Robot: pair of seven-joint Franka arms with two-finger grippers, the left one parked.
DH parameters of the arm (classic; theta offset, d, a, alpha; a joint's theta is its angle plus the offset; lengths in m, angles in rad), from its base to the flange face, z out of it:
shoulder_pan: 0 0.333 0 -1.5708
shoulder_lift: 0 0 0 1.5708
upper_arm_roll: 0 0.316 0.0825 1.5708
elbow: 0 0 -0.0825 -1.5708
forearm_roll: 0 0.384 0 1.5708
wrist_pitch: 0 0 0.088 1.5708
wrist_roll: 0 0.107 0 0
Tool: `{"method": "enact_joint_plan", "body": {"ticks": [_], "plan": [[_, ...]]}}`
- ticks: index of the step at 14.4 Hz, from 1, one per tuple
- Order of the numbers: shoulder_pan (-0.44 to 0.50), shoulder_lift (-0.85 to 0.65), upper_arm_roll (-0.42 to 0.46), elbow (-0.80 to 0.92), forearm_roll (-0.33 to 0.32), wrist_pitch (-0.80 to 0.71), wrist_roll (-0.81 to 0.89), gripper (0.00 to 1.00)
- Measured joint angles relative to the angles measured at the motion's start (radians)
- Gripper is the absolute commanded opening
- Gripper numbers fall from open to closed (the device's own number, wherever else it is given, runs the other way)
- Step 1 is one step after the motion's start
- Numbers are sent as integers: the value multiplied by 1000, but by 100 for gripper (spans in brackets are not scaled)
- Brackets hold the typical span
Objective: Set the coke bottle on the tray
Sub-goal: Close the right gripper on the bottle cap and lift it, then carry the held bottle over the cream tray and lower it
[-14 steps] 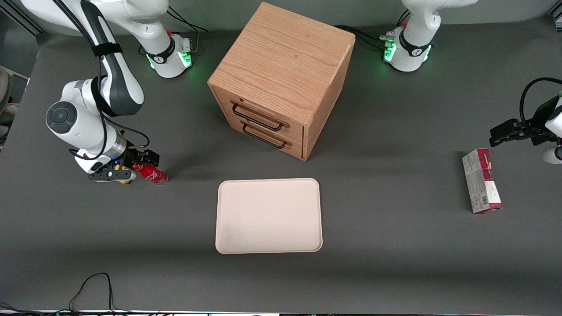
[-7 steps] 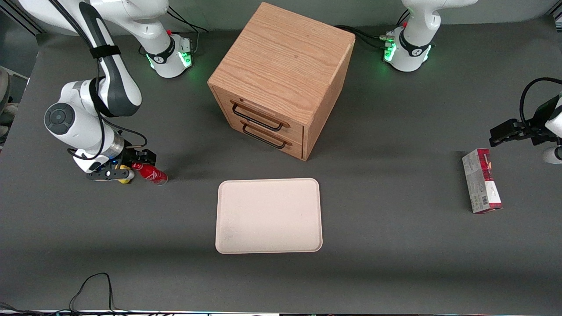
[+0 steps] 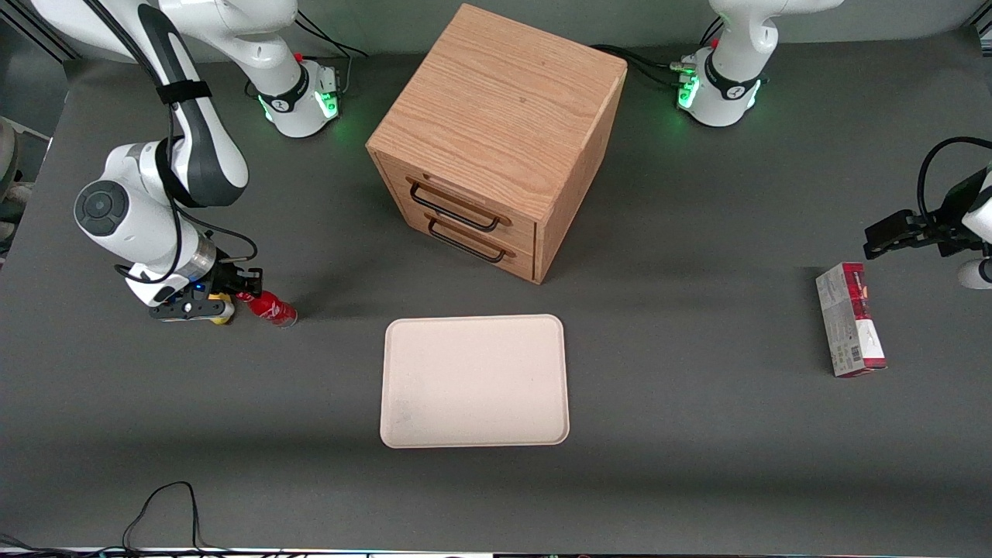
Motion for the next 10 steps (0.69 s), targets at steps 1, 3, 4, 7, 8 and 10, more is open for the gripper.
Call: {"method": "enact_joint_plan", "body": {"ticks": [1, 3, 4, 7, 8, 10], "plan": [[0, 0, 0, 5, 0, 7, 0, 16], [2, 0, 1, 49, 0, -5, 0, 14], [4, 0, 3, 99, 0, -57, 0, 14], [7, 8, 26, 341, 1, -329, 0, 14], [7, 20, 41, 440, 1, -426, 0, 13], [8, 72, 73, 644, 2, -590, 0, 11]]}}
